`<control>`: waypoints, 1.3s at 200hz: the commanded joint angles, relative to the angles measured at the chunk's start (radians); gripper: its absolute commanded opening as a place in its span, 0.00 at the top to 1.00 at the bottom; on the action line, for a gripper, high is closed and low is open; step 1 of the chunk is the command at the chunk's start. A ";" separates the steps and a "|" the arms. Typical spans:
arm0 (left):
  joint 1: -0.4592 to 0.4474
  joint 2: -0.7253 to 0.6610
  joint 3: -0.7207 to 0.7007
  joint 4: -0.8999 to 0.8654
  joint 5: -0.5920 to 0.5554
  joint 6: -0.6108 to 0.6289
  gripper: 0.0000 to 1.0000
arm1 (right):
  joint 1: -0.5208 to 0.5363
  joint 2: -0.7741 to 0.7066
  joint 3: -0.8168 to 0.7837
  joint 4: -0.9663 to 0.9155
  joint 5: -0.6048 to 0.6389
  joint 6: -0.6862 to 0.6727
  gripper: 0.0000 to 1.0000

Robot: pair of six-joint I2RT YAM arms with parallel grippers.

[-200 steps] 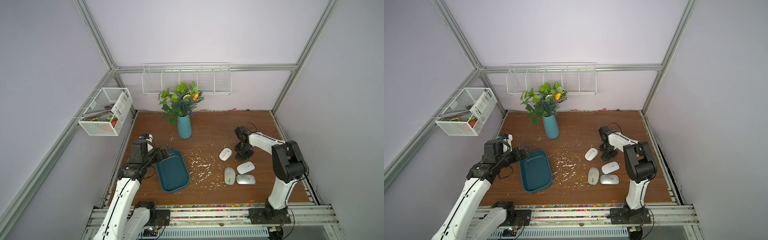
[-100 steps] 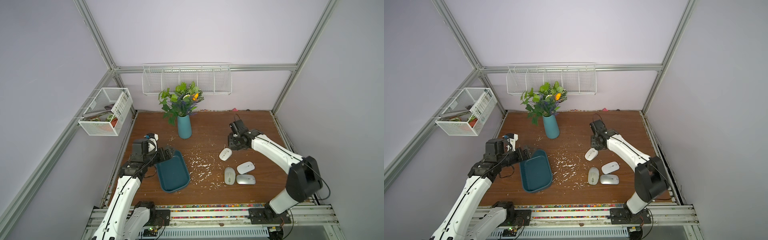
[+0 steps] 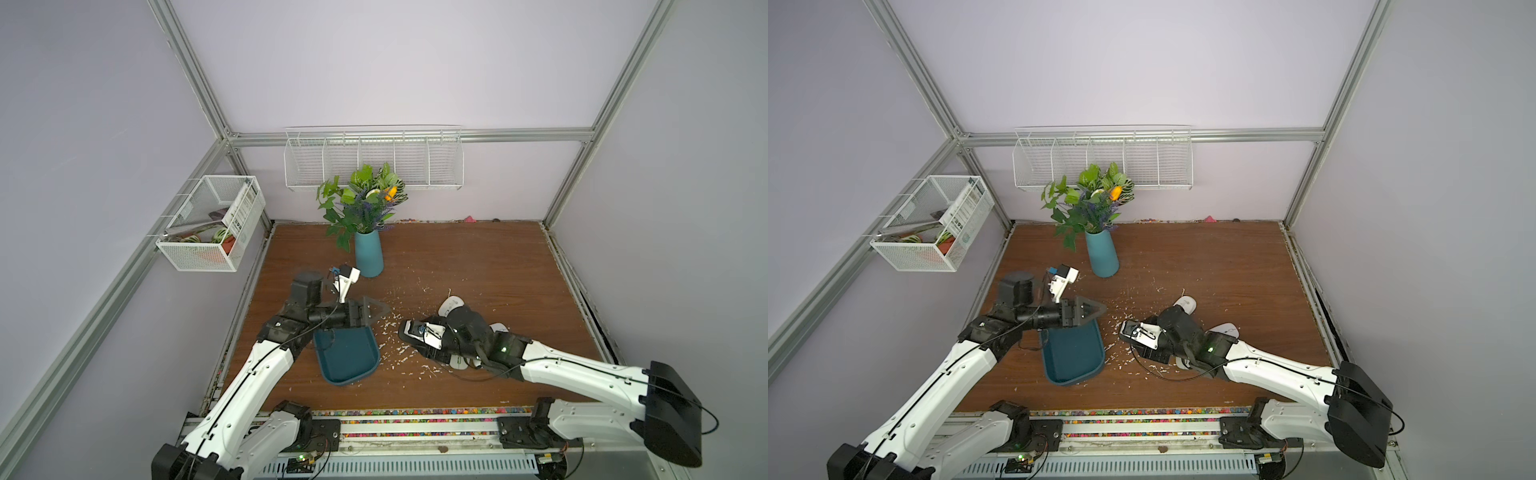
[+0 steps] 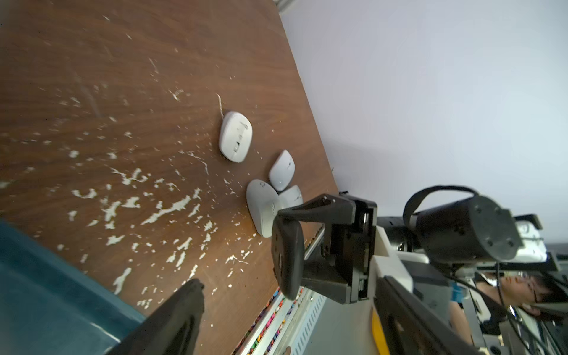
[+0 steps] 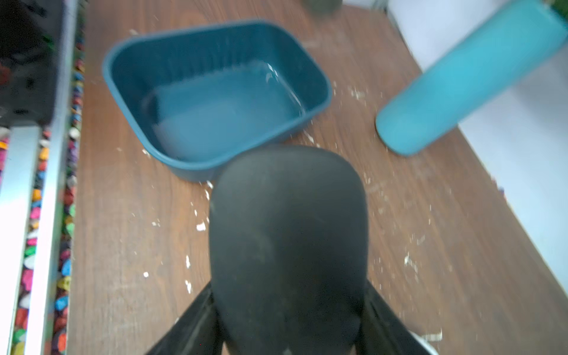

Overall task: Put the mouse in the storage box
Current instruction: Place the mouse in the storage box.

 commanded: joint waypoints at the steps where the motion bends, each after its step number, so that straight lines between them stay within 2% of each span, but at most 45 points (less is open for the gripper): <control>1: -0.070 0.007 -0.031 0.035 -0.064 -0.026 0.10 | 0.004 -0.013 0.003 0.085 -0.077 -0.045 0.73; 56: -0.193 0.062 -0.059 0.158 -0.094 -0.074 0.16 | 0.004 -0.030 0.004 0.090 -0.101 -0.023 0.73; 79: -0.242 0.111 -0.046 0.147 -0.130 -0.062 0.24 | 0.004 -0.031 0.001 0.098 -0.111 -0.014 0.73; 130: -0.247 0.117 -0.049 0.194 -0.131 -0.083 0.50 | 0.004 -0.017 0.007 0.083 -0.132 -0.012 0.73; 166: -0.248 0.111 -0.072 0.237 -0.108 -0.111 0.85 | 0.004 -0.012 0.006 0.087 -0.131 -0.005 0.71; 178: -0.248 0.104 -0.076 0.236 -0.118 -0.116 1.00 | 0.005 -0.014 0.006 0.089 -0.126 0.001 0.62; 197: -0.247 0.077 -0.077 0.216 -0.172 -0.122 1.00 | 0.004 -0.016 0.009 0.095 -0.096 0.040 0.31; 217: -0.237 0.028 -0.061 0.147 -0.301 -0.138 1.00 | 0.005 -0.034 0.020 0.077 -0.016 0.094 0.14; 243: -0.175 -0.075 -0.029 -0.054 -0.579 -0.187 1.00 | -0.005 -0.104 -0.028 0.134 0.099 0.158 0.05; 260: -0.088 -0.143 -0.043 -0.144 -0.679 -0.214 1.00 | -0.029 -0.136 -0.049 0.148 0.135 0.196 0.03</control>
